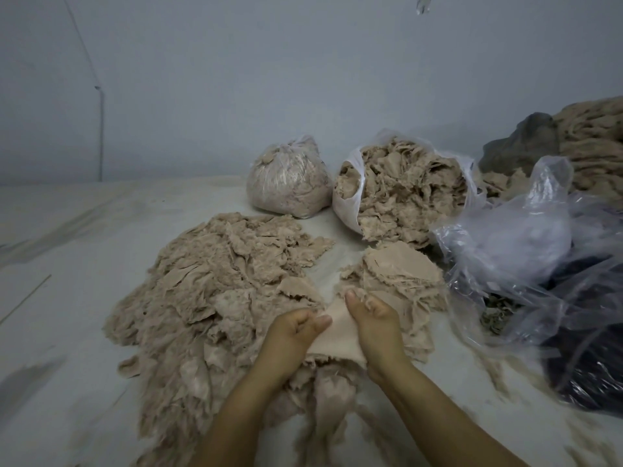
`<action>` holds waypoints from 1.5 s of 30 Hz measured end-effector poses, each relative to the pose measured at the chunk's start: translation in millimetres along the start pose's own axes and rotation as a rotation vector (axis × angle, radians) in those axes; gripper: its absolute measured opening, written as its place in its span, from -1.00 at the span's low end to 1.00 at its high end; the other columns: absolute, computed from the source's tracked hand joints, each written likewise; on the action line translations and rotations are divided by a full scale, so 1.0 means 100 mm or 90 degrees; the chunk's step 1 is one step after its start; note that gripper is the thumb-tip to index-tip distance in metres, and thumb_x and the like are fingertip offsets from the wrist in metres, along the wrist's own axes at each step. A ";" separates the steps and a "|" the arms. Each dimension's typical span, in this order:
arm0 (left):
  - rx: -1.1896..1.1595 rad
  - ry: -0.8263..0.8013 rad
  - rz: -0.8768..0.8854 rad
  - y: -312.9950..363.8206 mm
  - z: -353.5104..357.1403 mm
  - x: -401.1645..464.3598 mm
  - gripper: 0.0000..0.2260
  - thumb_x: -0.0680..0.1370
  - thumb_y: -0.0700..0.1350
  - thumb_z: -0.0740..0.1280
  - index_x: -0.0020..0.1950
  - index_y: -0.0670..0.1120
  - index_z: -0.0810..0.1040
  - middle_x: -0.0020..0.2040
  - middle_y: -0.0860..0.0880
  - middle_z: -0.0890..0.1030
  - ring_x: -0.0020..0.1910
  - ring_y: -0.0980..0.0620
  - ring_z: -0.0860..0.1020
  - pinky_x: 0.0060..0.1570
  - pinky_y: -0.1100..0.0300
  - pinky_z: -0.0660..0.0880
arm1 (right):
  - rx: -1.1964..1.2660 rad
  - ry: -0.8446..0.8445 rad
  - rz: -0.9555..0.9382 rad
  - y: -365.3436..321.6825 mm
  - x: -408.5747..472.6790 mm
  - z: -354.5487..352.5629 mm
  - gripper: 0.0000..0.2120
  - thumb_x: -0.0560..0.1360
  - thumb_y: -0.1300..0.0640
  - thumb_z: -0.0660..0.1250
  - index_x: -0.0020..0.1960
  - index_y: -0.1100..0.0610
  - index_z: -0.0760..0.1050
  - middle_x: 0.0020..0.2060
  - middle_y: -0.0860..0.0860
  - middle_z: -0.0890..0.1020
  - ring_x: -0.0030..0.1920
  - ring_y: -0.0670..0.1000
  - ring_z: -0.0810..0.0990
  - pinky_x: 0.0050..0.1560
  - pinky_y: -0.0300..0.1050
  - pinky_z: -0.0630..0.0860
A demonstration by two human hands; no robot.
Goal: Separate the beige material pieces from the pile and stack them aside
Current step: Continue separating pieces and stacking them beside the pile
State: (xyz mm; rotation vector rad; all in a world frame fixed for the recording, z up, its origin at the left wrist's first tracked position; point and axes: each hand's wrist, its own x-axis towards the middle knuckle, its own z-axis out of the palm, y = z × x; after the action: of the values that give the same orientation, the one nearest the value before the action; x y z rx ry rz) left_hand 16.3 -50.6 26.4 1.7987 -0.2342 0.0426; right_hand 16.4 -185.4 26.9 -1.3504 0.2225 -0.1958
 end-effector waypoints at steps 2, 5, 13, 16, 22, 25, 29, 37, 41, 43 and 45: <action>0.022 0.067 -0.010 -0.06 -0.11 0.00 -0.66 0.56 -0.09 0.32 -0.43 -0.07 0.44 -0.53 0.05 0.41 -0.51 0.16 0.34 -0.45 0.27 0.28 | 0.036 0.092 0.015 0.03 0.07 -0.08 -0.75 0.55 0.06 0.33 -0.23 0.18 0.57 -0.40 0.06 0.62 -0.37 0.03 0.59 -0.38 -0.16 0.52; 0.049 0.206 -0.003 -0.19 -0.36 0.00 -0.62 0.58 -0.08 0.27 -0.44 -0.03 0.33 -0.55 0.07 0.33 -0.52 0.18 0.28 -0.44 0.22 0.22 | 0.041 0.175 0.030 -0.01 0.28 -0.36 -0.69 0.56 0.03 0.31 -0.09 0.30 0.57 -0.27 0.13 0.67 -0.26 0.10 0.60 -0.32 -0.22 0.52; -0.008 0.184 0.015 -0.12 -0.25 0.03 -0.68 0.59 0.01 0.23 -0.33 -0.09 0.47 -0.54 0.09 0.28 -0.54 0.16 0.23 -0.54 0.36 0.21 | -0.441 0.072 -0.131 0.01 0.15 -0.37 -0.74 0.50 -0.15 0.29 -0.07 0.04 0.40 -0.11 0.00 0.55 -0.06 0.06 0.53 -0.16 -0.16 0.42; -0.021 0.188 0.020 -0.09 -0.20 0.05 -0.65 0.60 0.00 0.23 -0.33 -0.15 0.45 -0.54 0.05 0.29 -0.53 0.12 0.24 -0.51 0.27 0.25 | -0.494 -0.200 -0.058 0.34 -0.26 -0.09 -0.57 0.32 -0.31 0.40 -0.05 -0.01 0.44 -0.12 -0.12 0.49 -0.09 -0.10 0.48 -0.11 -0.24 0.43; 0.467 -0.037 -0.054 -0.17 -0.50 -0.03 -0.81 0.43 0.16 0.42 -0.18 0.06 0.57 -0.27 0.19 0.54 -0.26 0.19 0.48 -0.24 0.24 0.39 | -0.593 -0.251 -0.042 0.41 -0.17 -0.20 -0.59 0.40 -0.17 0.42 0.16 -0.07 0.43 0.16 -0.06 0.38 0.26 -0.04 0.29 0.29 -0.16 0.29; 0.601 -0.050 -0.065 -0.18 -0.53 -0.05 -0.64 0.43 0.12 0.43 0.16 0.00 0.58 0.01 0.09 0.56 0.01 0.10 0.52 -0.06 0.28 0.39 | -0.567 -0.278 -0.107 0.36 -0.14 -0.19 -0.85 0.45 -0.02 0.43 -0.20 -0.08 0.46 -0.19 -0.13 0.46 -0.06 -0.08 0.40 -0.02 -0.29 0.33; 0.390 -0.071 0.098 -0.05 -0.29 -0.08 -0.48 0.42 0.18 0.42 0.34 0.08 0.45 0.13 0.21 0.43 0.09 0.30 0.38 -0.02 0.60 0.24 | -0.331 -0.238 -0.092 0.33 -0.14 -0.13 -0.75 0.46 0.12 0.44 -0.32 0.03 0.41 -0.40 -0.15 0.50 -0.31 -0.17 0.47 -0.23 -0.33 0.37; 0.120 -0.143 0.022 0.03 -0.31 -0.05 -0.82 0.54 -0.22 0.34 -0.27 -0.08 0.48 -0.41 0.15 0.46 -0.39 0.24 0.38 -0.34 0.39 0.31 | -0.176 -0.270 -0.007 0.09 -0.22 -0.18 -0.64 0.57 -0.13 0.20 -0.14 0.15 0.49 -0.33 0.00 0.54 -0.28 -0.01 0.50 -0.25 -0.24 0.43; 0.075 -0.184 0.030 0.10 -0.31 -0.06 -0.83 0.57 -0.27 0.26 -0.19 -0.07 0.46 -0.33 0.08 0.47 -0.31 0.16 0.41 -0.27 0.33 0.35 | 0.011 -0.388 0.205 0.09 -0.27 -0.16 -0.71 0.57 0.05 0.25 0.08 0.26 0.58 -0.05 0.12 0.67 -0.04 0.05 0.64 -0.05 -0.18 0.54; 0.088 -0.185 0.024 0.06 -0.33 -0.07 -0.83 0.58 -0.30 0.24 -0.16 -0.08 0.48 -0.29 0.03 0.47 -0.29 0.14 0.42 -0.25 0.29 0.36 | 0.028 -0.397 0.245 0.11 -0.27 -0.16 -0.71 0.43 0.10 0.36 0.01 0.30 0.51 -0.11 0.17 0.60 -0.11 0.06 0.57 -0.08 -0.15 0.50; 0.115 -0.168 0.007 0.02 -0.41 -0.09 -0.79 0.58 -0.32 0.22 -0.16 -0.06 0.50 -0.28 0.05 0.51 -0.29 0.19 0.46 -0.23 0.32 0.38 | 0.031 -0.350 0.219 0.10 -0.24 -0.20 -0.75 0.37 0.12 0.39 -0.07 0.27 0.46 -0.20 0.15 0.56 -0.21 0.03 0.53 -0.18 -0.17 0.49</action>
State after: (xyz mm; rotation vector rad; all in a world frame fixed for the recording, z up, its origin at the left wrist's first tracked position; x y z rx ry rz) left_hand 11.3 -10.3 37.1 1.9820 -0.4409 -0.1724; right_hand -12.5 -195.4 13.8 -1.2460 -0.0169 0.4541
